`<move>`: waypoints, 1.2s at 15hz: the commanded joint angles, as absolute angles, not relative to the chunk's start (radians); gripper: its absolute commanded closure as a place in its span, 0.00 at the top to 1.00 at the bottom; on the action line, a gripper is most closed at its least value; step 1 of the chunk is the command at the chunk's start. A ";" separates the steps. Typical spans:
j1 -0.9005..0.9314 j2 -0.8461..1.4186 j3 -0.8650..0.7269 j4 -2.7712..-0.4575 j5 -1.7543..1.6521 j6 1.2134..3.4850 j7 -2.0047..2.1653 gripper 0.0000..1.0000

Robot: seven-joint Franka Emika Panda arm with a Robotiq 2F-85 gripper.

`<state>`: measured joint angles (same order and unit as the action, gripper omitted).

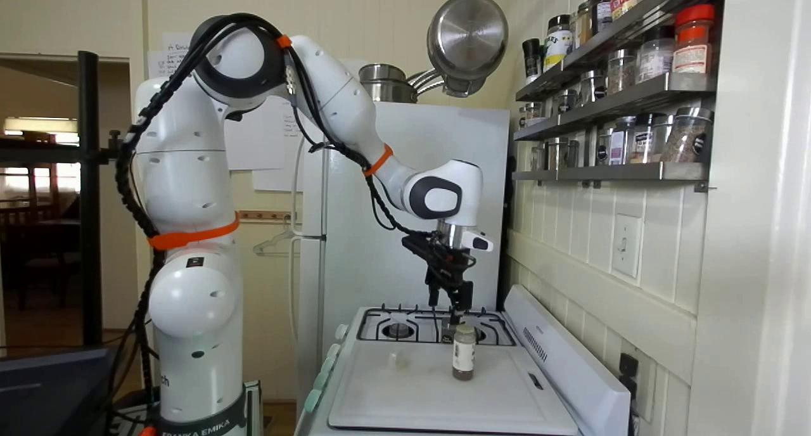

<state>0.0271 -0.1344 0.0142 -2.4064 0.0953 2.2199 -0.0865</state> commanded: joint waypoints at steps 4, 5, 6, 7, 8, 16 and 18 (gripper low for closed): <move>0.060 -0.222 0.045 -2.458 0.111 2.153 -0.058 1.00; 0.062 -0.231 0.046 -2.465 0.113 2.147 -0.053 1.00; 0.064 -0.241 0.047 -2.472 0.113 2.141 -0.048 1.00; 0.066 -0.254 0.046 -2.485 0.120 2.142 -0.048 1.00; 0.067 -0.265 0.045 -2.495 0.127 2.142 -0.049 1.00; 0.066 -0.322 0.039 -2.561 0.155 2.138 -0.030 1.00; 0.062 -0.337 0.031 -2.586 0.171 2.156 -0.024 1.00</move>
<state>0.0610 -0.2888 0.0420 -2.5352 0.1372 2.1578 -0.0403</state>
